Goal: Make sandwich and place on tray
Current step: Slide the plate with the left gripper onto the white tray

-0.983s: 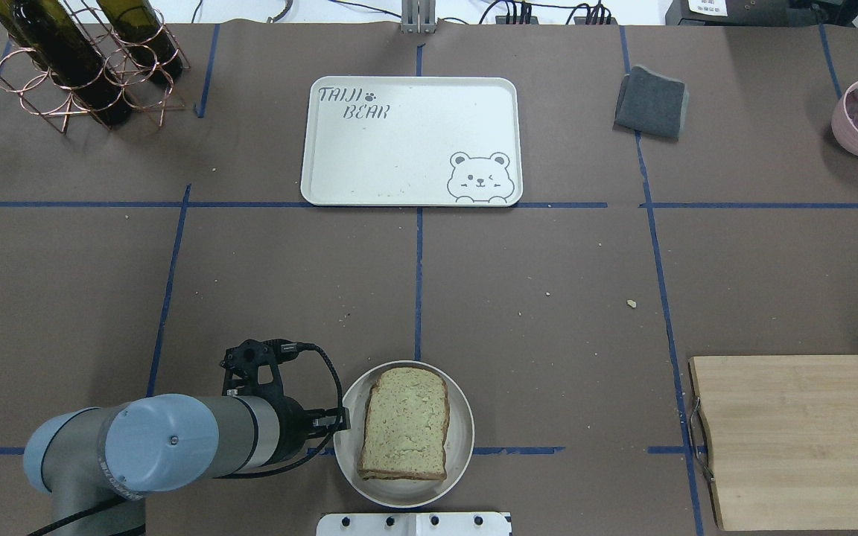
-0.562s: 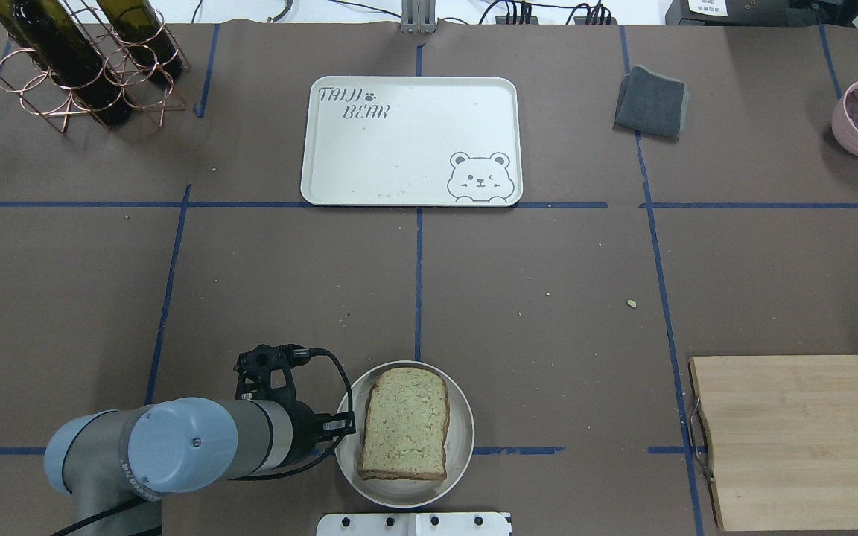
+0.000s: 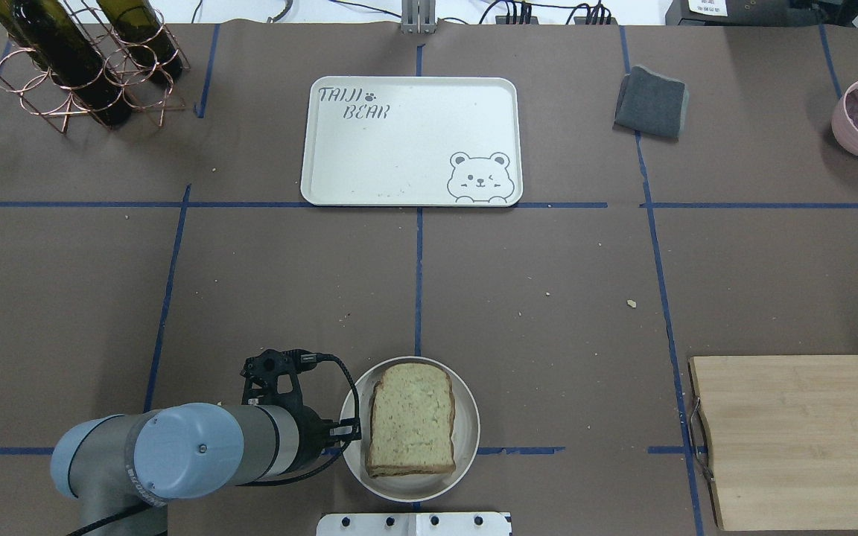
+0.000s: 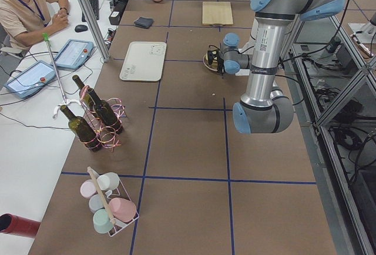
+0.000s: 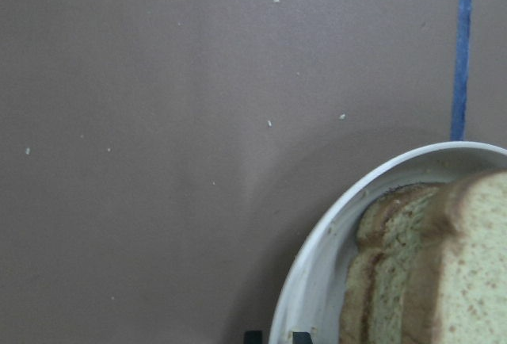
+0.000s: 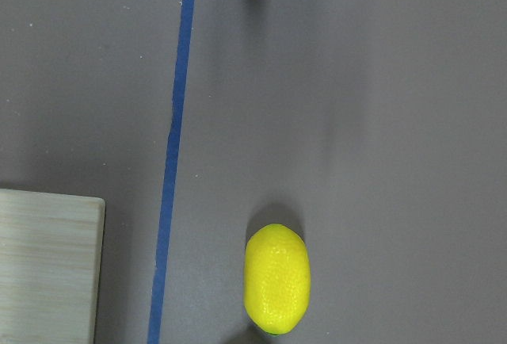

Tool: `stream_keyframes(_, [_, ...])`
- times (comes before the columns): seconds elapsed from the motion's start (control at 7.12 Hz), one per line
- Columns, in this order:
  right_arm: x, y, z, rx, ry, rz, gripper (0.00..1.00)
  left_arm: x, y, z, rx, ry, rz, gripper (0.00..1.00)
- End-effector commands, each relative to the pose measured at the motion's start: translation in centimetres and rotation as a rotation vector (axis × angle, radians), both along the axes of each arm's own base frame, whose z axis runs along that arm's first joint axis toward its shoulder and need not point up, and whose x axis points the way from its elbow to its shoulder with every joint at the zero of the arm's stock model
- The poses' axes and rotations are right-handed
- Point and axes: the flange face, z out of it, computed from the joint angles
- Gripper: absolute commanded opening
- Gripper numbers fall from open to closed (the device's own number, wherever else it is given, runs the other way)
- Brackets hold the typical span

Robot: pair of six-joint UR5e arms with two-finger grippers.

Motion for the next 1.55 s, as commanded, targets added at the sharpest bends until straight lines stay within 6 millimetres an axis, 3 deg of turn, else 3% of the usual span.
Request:
stream_keyframes(0.0, [0.0, -0.1, 0.0, 0.001, -0.001, 0.000, 1.00, -0.7, -0.1, -1.2, 0.004, 0.026, -0.001, 0.00])
stream_keyframes(0.14, [0.0, 0.0, 0.4, -0.006, -0.003, 0.000, 1.00, -1.6, -0.4, -3.0, 0.009, 0.062, -0.004, 0.00])
stream_keyframes(0.28, [0.0, 0.0, 0.5, -0.006, -0.003, 0.001, 1.00, -2.4, -2.4, -3.5, 0.018, 0.067, -0.035, 0.00])
stream_keyframes(0.56, [0.0, 0.0, 1.1, -0.019, -0.003, 0.003, 1.00, -4.6, -9.2, -6.2, 0.052, 0.079, -0.077, 0.00])
stream_keyframes(0.7, [0.0, 0.0, 1.1, -0.019, -0.003, 0.003, 1.00, -5.6, -14.5, -7.0, 0.094, 0.050, -0.103, 0.00])
stream_keyframes(0.98, [0.0, 0.0, 1.1, -0.019, -0.003, 0.003, 1.00, -7.3, -25.6, -6.4, 0.161, -0.030, -0.164, 0.00])
stream_keyframes(1.12, [0.0, 0.1, 1.3, -0.022, -0.003, 0.003, 1.00, -6.9, -31.7, -7.6, 0.192, -0.078, -0.199, 0.00])
stream_keyframes(1.26, [0.0, 0.0, 1.2, -0.020, -0.003, 0.001, 1.00, -4.9, -37.1, -8.3, 0.193, -0.104, -0.195, 0.00])
stream_keyframes(1.4, [0.0, 0.0, 1.2, -0.020, -0.003, 0.001, 1.00, -3.3, -41.0, -6.7, 0.212, -0.109, -0.204, 0.00])
